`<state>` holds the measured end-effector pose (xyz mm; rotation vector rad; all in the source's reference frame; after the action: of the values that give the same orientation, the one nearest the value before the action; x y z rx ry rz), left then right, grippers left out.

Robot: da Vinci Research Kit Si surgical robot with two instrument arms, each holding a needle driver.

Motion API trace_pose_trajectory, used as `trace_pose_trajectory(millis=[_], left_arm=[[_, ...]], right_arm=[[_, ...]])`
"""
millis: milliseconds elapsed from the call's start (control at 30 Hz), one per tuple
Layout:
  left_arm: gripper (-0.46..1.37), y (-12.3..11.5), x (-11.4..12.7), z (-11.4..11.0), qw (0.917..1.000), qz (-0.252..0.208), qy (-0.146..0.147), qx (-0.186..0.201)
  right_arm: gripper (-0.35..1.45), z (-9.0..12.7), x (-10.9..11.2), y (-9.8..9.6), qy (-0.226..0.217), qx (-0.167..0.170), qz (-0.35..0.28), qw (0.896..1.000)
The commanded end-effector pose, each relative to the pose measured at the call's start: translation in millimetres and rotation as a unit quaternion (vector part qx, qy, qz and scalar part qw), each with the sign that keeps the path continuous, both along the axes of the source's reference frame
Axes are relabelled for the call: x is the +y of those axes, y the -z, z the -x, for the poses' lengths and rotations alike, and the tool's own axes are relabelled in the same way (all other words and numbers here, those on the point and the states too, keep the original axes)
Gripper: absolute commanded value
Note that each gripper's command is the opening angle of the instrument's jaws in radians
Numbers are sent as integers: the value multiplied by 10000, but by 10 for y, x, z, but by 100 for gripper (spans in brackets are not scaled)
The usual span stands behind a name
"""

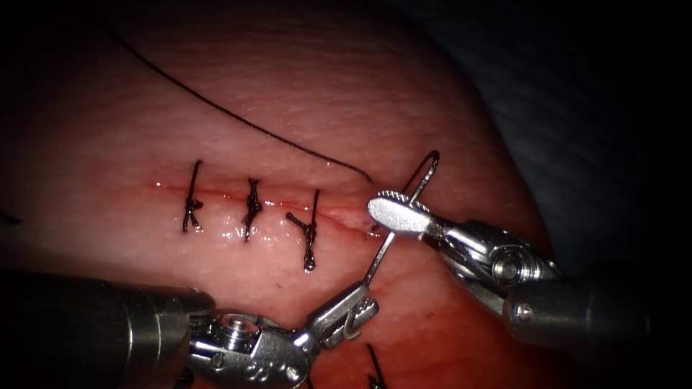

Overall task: Wound Closure
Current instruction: Grab the needle from the left hand with the right hand.

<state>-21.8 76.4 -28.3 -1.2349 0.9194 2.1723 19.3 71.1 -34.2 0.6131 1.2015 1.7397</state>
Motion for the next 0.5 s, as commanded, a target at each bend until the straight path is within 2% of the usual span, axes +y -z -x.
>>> trace_pose_trajectory(millis=[33,100,133,200,267,300,333,500], left_arm=[[-35,0,1,0,10000,7,-28,18],[-35,0,1,-1,10000,11,-39,8],[-35,0,1,-1,10000,11,-39,8],[-35,0,1,-1,10000,27,-51,30],[-35,0,1,-1,10000,27,-51,30],[-35,0,1,-1,10000,27,-50,30],[-35,0,1,-1,10000,31,-61,21],[-35,0,1,-1,9996,122,-215,-97]], right_arm=[[11,0,-1,-1,22,-8,3,10000],[11,0,-3,-1,35,-10,0,10000],[3,0,-3,-1,37,-8,3,10000],[0,0,-4,-1,61,-26,21,10000],[2,0,-4,-1,70,-14,24,10000],[-29,0,-4,-1,70,-13,24,10000],[-35,0,-4,-1,68,-16,23,10000],[-35,-2,-2,0,85,-27,-4,10000]])
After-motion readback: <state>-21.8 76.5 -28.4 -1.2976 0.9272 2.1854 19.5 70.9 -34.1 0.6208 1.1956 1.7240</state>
